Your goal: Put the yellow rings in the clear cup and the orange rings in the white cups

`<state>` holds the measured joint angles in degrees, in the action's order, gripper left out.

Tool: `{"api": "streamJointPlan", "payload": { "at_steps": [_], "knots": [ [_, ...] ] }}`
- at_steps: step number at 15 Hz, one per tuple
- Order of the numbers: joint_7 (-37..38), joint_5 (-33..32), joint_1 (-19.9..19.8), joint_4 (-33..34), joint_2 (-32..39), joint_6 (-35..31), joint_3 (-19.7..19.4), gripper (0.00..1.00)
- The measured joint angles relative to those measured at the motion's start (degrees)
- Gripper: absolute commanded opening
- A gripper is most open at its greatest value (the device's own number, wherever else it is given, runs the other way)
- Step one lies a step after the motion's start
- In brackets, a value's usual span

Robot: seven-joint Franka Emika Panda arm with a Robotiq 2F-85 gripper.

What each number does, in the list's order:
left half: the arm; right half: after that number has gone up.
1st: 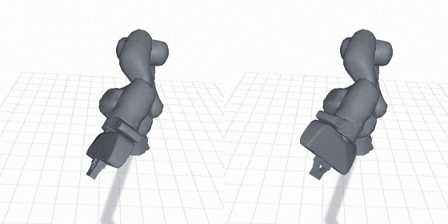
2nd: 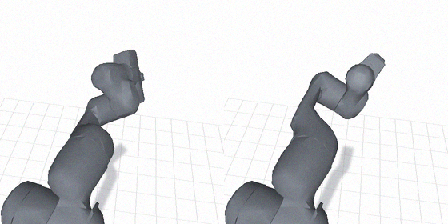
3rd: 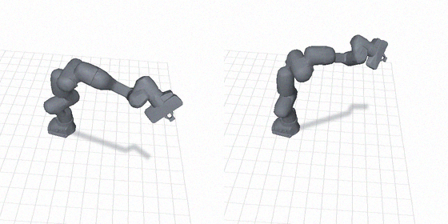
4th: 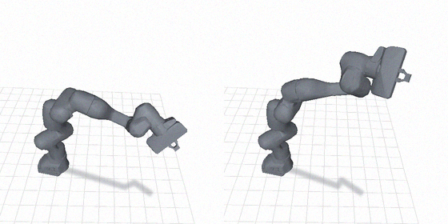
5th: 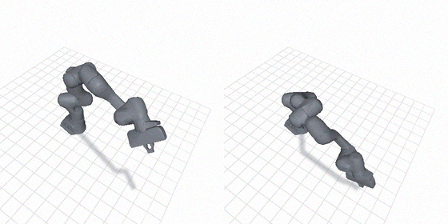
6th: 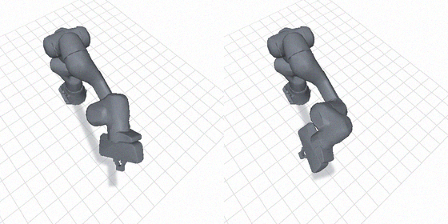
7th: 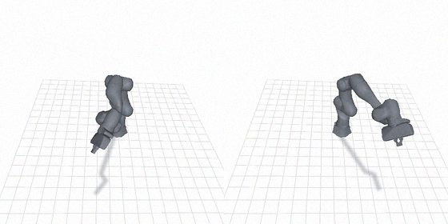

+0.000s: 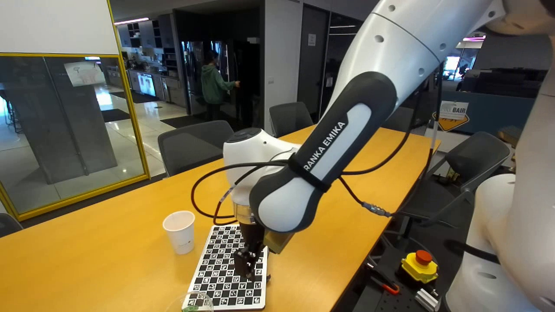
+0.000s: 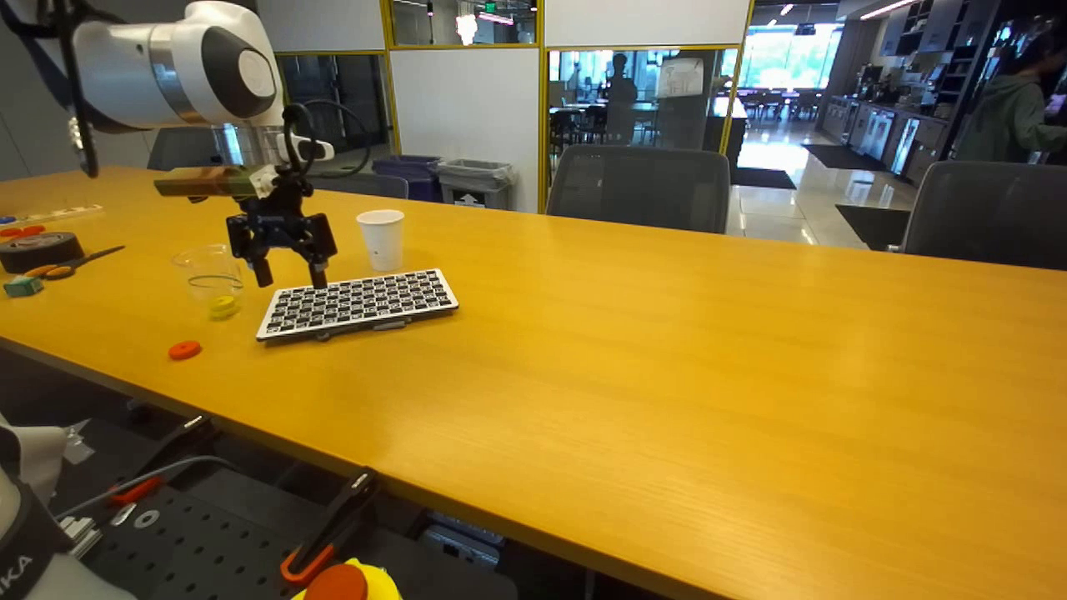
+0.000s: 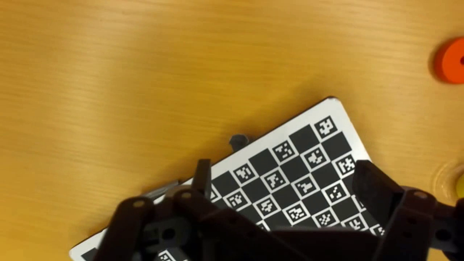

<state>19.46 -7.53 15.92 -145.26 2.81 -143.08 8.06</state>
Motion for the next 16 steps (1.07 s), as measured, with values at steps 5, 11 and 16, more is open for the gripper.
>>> {"api": "streamJointPlan", "payload": {
  "at_steps": [5,11,16],
  "knots": [
    [-3.53,2.4,0.18,-4.6,-3.85,-1.9,4.42,1.0],
    [-9.56,4.79,1.84,-4.75,-3.92,-2.78,8.87,1.0],
    [-11.3,5.06,2.94,-4.75,-3.91,-4.06,10.34,1.0]
  ]
}}
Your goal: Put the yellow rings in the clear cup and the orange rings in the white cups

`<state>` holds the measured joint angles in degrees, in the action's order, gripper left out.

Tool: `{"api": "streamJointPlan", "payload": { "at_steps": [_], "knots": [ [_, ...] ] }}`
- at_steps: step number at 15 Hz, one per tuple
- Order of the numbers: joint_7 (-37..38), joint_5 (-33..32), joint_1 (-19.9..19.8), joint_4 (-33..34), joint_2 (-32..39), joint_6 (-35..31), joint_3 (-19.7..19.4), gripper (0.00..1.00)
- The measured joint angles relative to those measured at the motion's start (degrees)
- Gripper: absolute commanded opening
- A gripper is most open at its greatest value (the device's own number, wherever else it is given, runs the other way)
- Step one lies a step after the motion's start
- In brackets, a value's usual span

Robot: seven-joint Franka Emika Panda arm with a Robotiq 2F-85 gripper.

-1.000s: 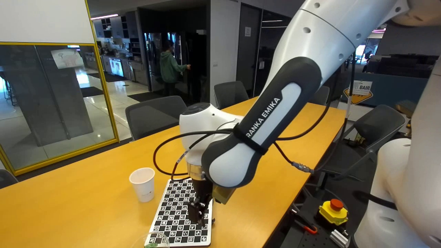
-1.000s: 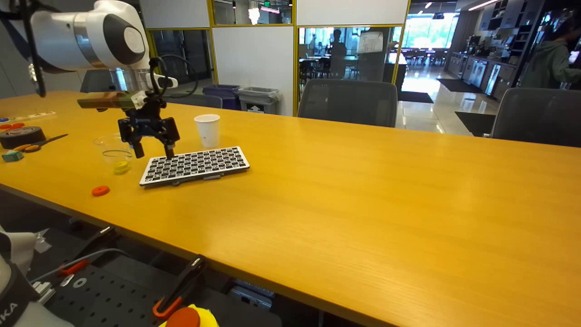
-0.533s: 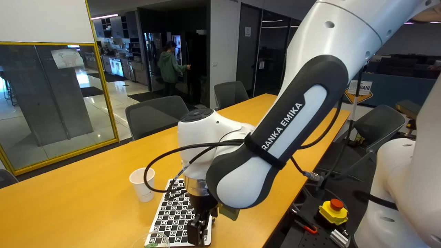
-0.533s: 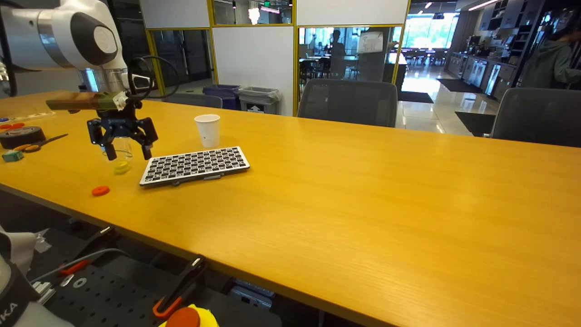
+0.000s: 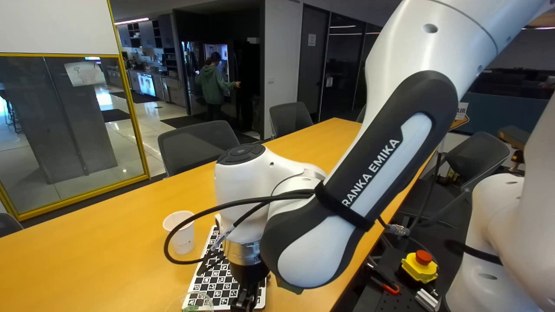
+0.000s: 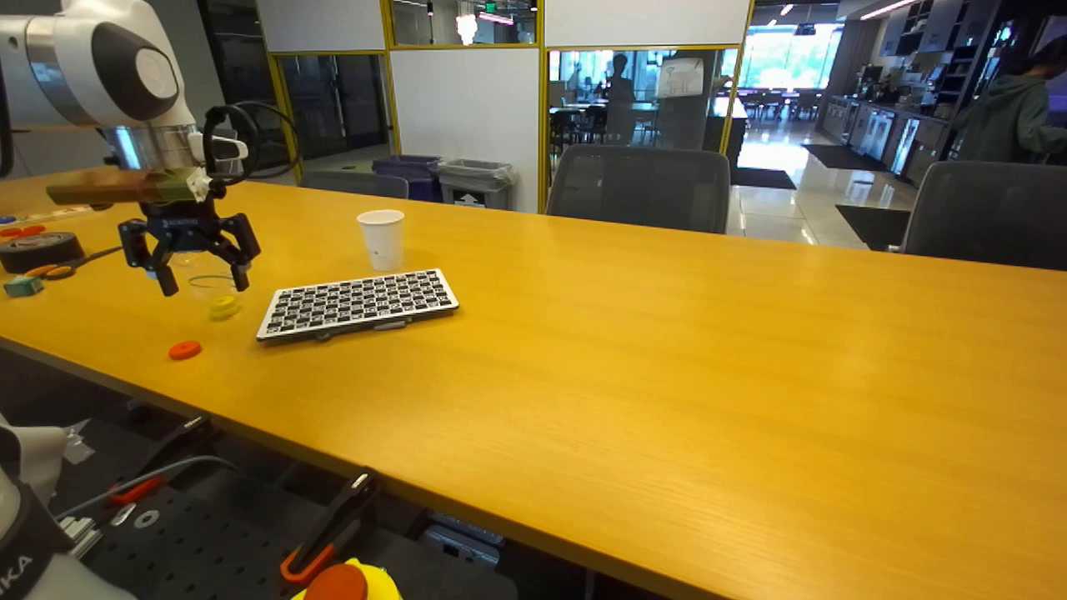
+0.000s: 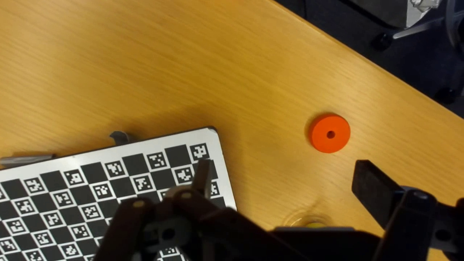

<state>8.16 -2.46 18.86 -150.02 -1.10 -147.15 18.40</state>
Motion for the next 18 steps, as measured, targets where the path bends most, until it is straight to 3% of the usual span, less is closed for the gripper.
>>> {"api": "streamJointPlan", "payload": {
  "at_steps": [8,18],
  "knots": [
    [-8.42,9.91,-0.03,1.12,-0.81,-0.4,-0.12,1.0],
    [-6.07,10.75,-1.21,2.08,-1.44,0.98,-1.68,1.0]
  ]
}}
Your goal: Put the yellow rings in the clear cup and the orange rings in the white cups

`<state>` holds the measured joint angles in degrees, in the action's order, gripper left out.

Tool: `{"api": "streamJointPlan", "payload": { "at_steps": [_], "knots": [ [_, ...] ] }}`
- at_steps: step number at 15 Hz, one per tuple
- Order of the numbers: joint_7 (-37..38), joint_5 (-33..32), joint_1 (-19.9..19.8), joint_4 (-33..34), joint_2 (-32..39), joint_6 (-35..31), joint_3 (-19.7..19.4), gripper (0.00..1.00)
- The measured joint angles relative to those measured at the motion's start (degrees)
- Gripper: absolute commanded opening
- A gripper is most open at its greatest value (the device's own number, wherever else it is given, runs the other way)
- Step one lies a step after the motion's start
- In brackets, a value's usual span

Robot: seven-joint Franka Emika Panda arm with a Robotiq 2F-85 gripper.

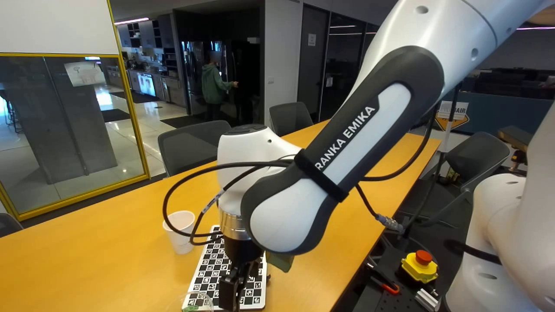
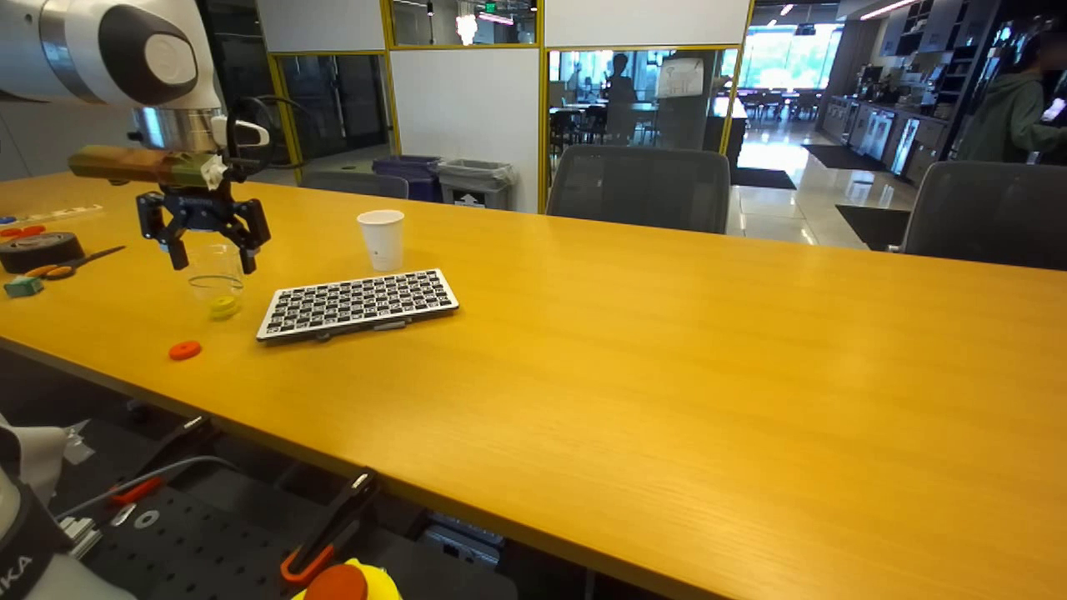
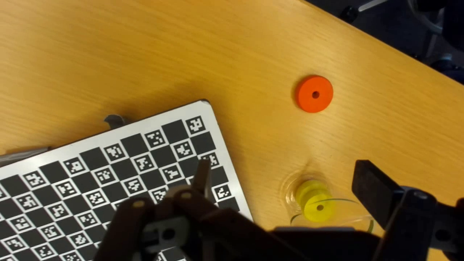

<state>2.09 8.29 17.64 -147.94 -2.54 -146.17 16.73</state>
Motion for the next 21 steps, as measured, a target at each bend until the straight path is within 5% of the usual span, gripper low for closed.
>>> {"api": "streamJointPlan", "payload": {
  "at_steps": [7,21],
  "knots": [
    [2.61,1.29,-1.8,2.78,2.04,1.06,-1.63,1.0],
    [15.2,1.96,2.44,-3.3,3.38,-2.17,3.65,1.0]
  ]
}}
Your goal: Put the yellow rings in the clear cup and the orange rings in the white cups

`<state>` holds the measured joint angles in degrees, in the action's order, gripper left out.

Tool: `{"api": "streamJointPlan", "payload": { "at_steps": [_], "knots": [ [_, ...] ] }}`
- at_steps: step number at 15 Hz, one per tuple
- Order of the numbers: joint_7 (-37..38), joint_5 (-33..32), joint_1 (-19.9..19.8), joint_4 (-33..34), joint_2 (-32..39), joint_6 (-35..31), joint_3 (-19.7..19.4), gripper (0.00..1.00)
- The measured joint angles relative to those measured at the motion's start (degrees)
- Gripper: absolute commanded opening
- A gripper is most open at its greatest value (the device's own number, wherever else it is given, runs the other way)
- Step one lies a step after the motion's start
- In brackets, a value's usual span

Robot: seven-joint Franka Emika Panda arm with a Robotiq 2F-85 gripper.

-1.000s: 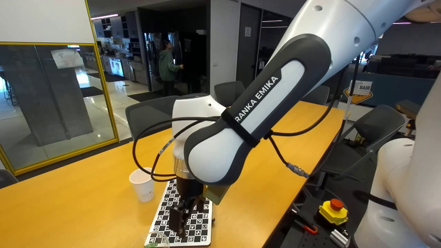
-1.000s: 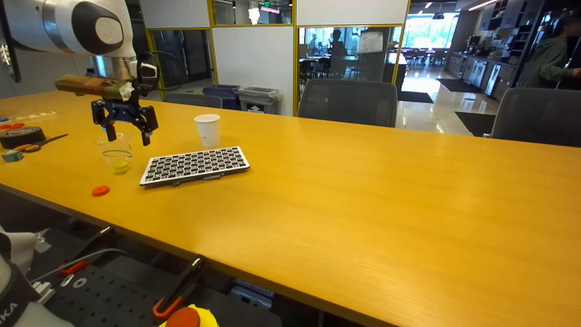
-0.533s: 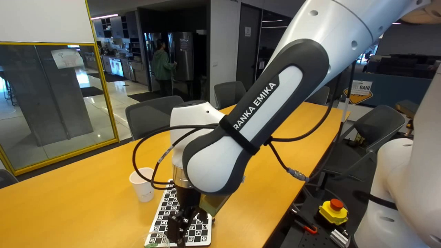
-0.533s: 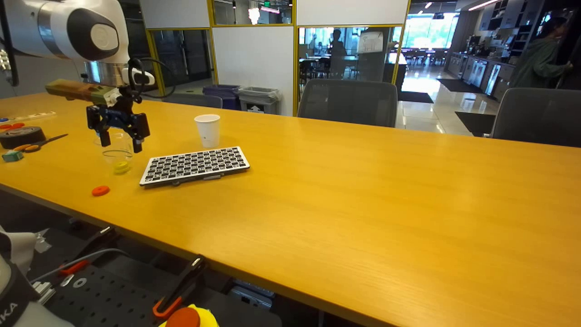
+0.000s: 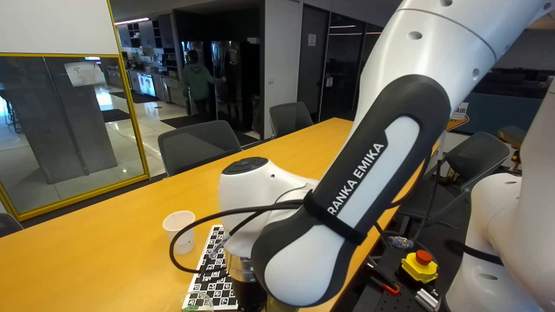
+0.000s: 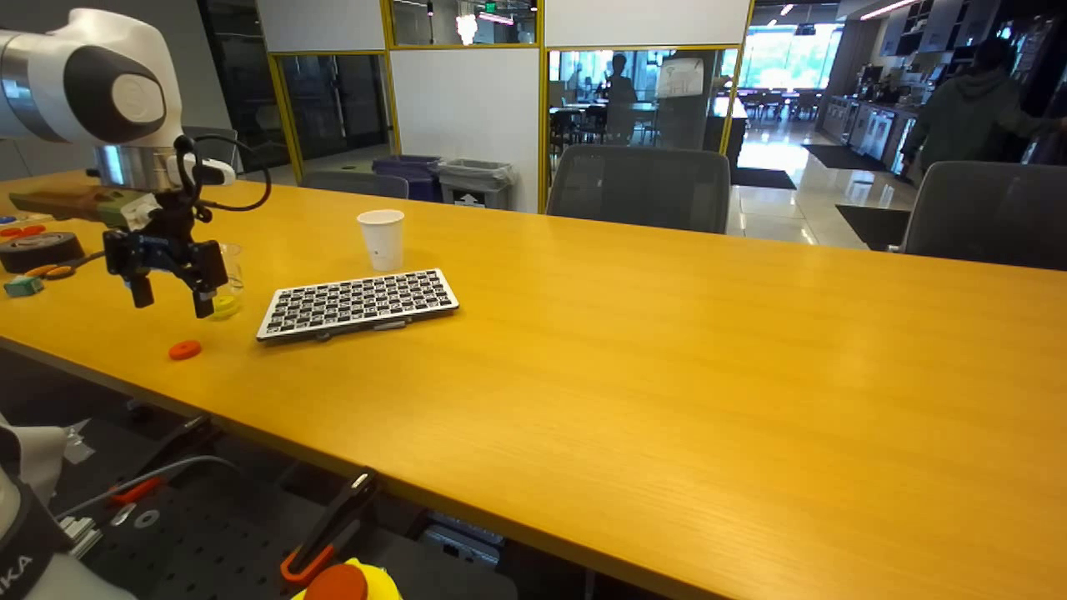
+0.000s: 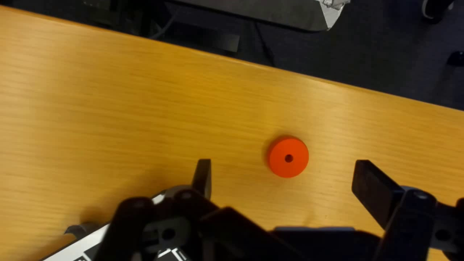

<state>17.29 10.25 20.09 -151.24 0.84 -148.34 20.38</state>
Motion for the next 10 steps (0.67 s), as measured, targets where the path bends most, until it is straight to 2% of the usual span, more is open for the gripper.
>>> {"api": "streamJointPlan", "payload": {
  "at_steps": [3,10],
  "knots": [
    [3.27,-2.13,0.94,-0.55,0.68,-2.36,0.53,1.0],
    [15.09,-13.56,1.94,-0.35,4.32,-7.07,0.16,1.0]
  ]
}}
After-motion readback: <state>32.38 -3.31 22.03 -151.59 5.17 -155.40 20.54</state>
